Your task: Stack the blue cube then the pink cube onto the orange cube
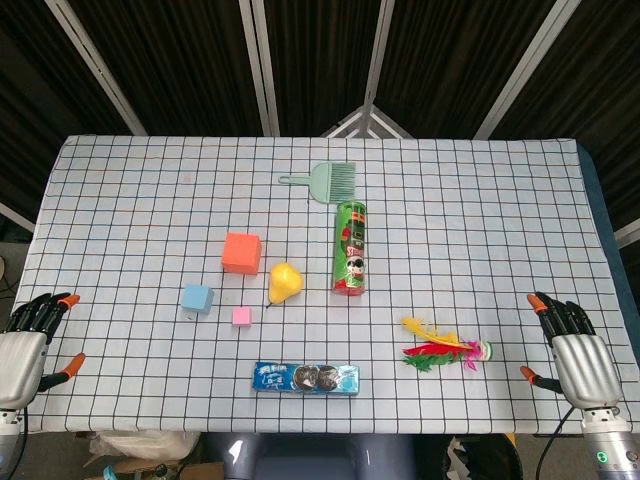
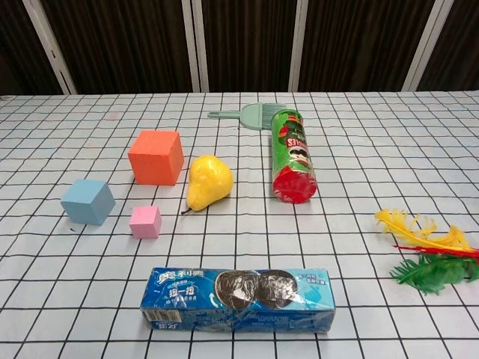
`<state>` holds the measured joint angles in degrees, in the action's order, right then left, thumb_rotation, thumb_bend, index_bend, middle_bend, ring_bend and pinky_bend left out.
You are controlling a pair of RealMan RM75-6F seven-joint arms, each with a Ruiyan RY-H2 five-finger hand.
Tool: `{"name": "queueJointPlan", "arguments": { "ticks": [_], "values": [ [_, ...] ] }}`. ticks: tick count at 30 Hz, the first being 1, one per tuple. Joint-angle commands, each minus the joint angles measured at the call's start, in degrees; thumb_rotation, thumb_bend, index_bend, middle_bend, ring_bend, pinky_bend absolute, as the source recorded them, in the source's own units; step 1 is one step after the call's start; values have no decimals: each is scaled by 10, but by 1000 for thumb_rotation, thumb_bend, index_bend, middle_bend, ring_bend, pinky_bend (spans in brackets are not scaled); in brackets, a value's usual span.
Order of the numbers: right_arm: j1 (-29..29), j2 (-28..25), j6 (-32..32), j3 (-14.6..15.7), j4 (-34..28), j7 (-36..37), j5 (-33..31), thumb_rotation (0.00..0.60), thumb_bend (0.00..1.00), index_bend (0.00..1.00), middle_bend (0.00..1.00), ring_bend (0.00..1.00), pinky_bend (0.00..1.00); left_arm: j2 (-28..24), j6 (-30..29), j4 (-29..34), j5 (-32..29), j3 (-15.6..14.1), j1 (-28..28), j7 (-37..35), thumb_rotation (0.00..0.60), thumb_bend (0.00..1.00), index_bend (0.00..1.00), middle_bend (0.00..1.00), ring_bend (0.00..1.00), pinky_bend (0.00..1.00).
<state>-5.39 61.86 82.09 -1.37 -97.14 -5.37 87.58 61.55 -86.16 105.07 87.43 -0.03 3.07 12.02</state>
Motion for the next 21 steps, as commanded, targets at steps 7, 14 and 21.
{"name": "queueJointPlan", "arguments": {
  "ticks": [7,14,21],
  "values": [
    [0,-2,-4,3,-1,1,1,600,173,42,96,126,102,0,3,5,-3,-1,-1,9,600,297,141,129,103,140],
    [1,-2,2,3,-6,-4,7,600,173,42,96,126,102,1,-1,3,9,-3,-1,3,600,296,140,130,104,140],
    [-1,-4,-12,7,-7,-4,0,600,173,41,96,126,102,11,0,-7,14,1,4,6,600,296,140,131,103,140]
  ]
}}
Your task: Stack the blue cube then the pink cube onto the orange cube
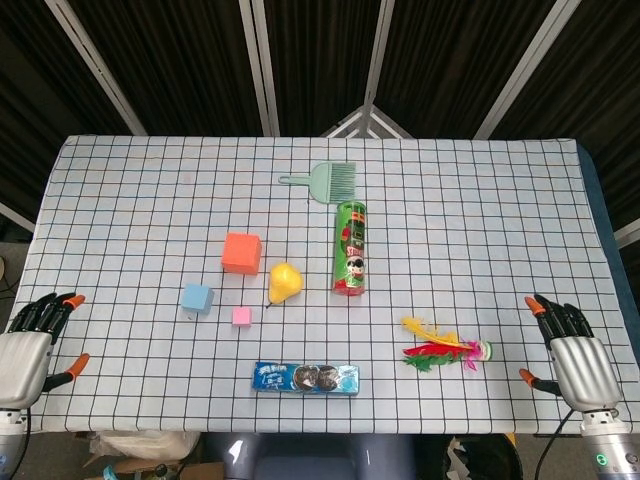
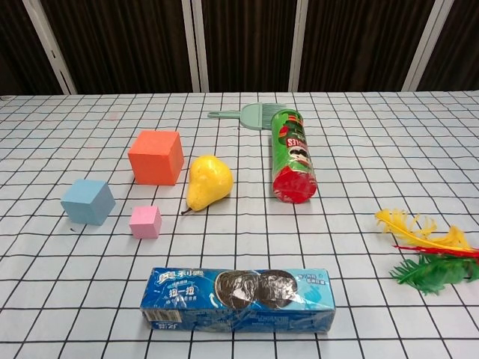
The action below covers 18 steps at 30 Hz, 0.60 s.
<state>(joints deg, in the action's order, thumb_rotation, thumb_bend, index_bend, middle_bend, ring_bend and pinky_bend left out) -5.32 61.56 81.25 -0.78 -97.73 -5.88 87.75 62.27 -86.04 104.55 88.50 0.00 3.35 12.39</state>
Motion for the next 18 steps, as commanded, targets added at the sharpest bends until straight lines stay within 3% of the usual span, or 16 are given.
{"name": "queueJointPlan", "arguments": {
  "ticks": [1,6,9,13,18],
  "values": [
    [-1,-2,-4,1,-2,2,-2,600,173,42,96,126,102,6,0,-3,5,1,2,5,600,296,140,132,104,140],
    [-2,-4,-7,-1,-1,9,-8,600,173,42,96,126,102,6,30,4,5,0,20,10,600,297,140,190,122,159],
    [-2,-5,-8,-1,-1,12,-9,600,173,41,96,126,102,1,48,19,0,9,35,24,600,289,140,335,250,315],
    [-4,-4,-13,0,2,15,-10,600,174,42,96,126,102,-3,74,49,-26,33,61,58,600,256,162,594,506,628],
    [-7,-7,-24,2,0,19,-14,600,173,41,96,126,102,-4,139,93,-104,78,117,93,600,235,231,752,658,782]
  ]
}}
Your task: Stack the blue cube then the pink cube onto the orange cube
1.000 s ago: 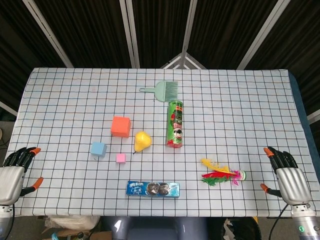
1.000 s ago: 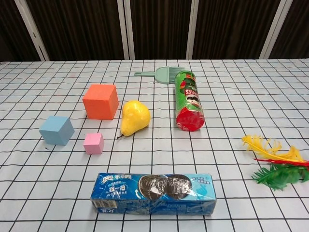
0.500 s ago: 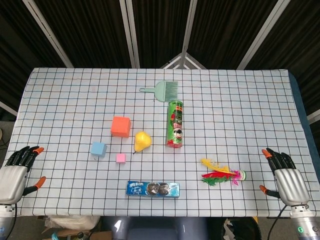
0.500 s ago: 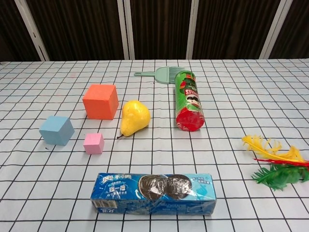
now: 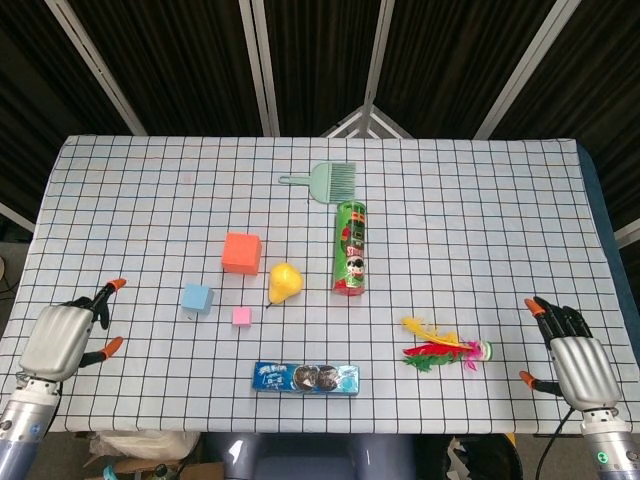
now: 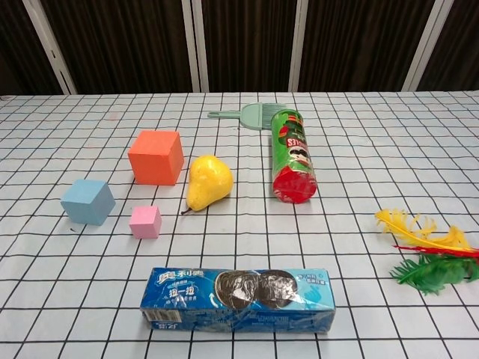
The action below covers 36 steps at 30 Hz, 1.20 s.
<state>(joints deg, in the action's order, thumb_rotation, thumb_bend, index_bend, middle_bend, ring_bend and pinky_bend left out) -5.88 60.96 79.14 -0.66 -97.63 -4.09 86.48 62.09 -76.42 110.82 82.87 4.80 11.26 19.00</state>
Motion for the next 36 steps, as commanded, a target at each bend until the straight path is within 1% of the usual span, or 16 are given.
{"name": "queueJointPlan", "arguments": {
  "ticks": [1,6,9,14,24,29,36],
  "values": [
    [-1,-2,-4,1,-1,2,-2,600,173,41,95,126,102,-3,57,37,-66,37,49,37,600,227,232,760,665,790],
    [-3,-2,-6,1,-1,2,-2,600,173,42,96,126,102,3,117,59,-173,58,107,121,600,189,231,764,668,792],
    [-3,-1,-5,1,2,3,0,600,173,42,95,126,102,18,133,57,-226,62,135,160,600,189,242,763,666,790],
    [-4,1,-9,0,2,-1,-6,600,173,42,96,126,102,49,138,35,-296,69,176,202,600,191,286,760,658,787],
    [-8,5,-18,-2,3,-10,-17,600,173,42,95,126,102,97,131,-8,-373,58,232,262,600,209,276,754,655,786],
    [-9,6,-21,-2,4,-13,-20,600,173,42,95,126,102,115,134,-27,-393,48,248,274,600,209,281,754,654,786],
    [-12,10,-29,-3,6,-20,-27,600,173,42,95,126,102,141,138,-70,-422,33,268,279,600,211,287,748,650,779]
  ]
}}
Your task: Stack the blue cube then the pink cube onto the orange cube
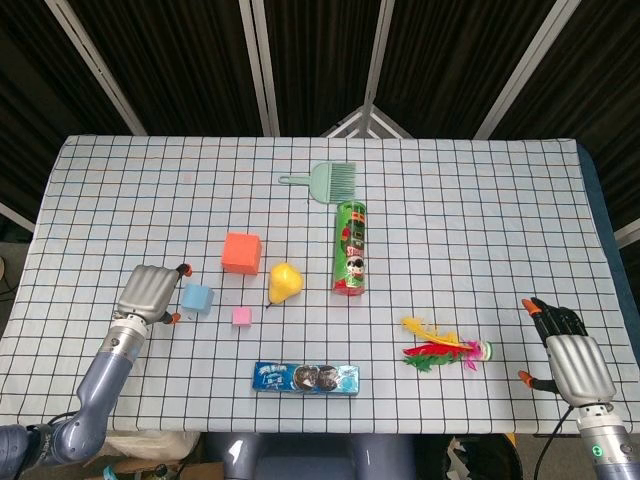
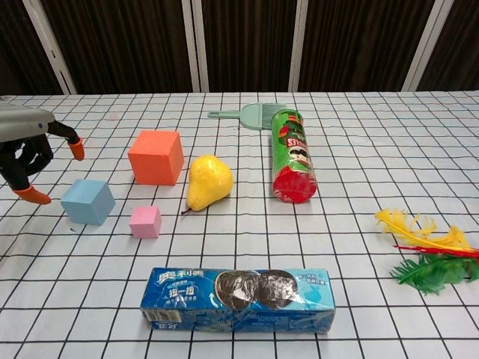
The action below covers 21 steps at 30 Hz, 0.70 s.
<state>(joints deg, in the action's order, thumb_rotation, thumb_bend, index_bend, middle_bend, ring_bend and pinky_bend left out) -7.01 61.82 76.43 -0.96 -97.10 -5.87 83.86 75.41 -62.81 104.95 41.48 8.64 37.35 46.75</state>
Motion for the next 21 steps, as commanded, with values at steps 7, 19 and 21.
{"name": "queueJointPlan", "arguments": {
  "ticks": [7,19,21],
  "values": [
    [-5,6,-11,1,1,-12,-6,600,173,42,96,126,102,26,8,-38,-21,-14,23,1,600,211,284,746,649,779],
    [-7,7,-15,0,2,-14,-13,600,173,42,95,126,102,43,9,-57,-34,-23,46,0,600,216,328,747,649,779],
    [-7,7,-16,1,2,-14,-13,600,173,42,95,126,102,45,9,-60,-37,-26,48,1,600,216,329,746,649,779]
  ]
}}
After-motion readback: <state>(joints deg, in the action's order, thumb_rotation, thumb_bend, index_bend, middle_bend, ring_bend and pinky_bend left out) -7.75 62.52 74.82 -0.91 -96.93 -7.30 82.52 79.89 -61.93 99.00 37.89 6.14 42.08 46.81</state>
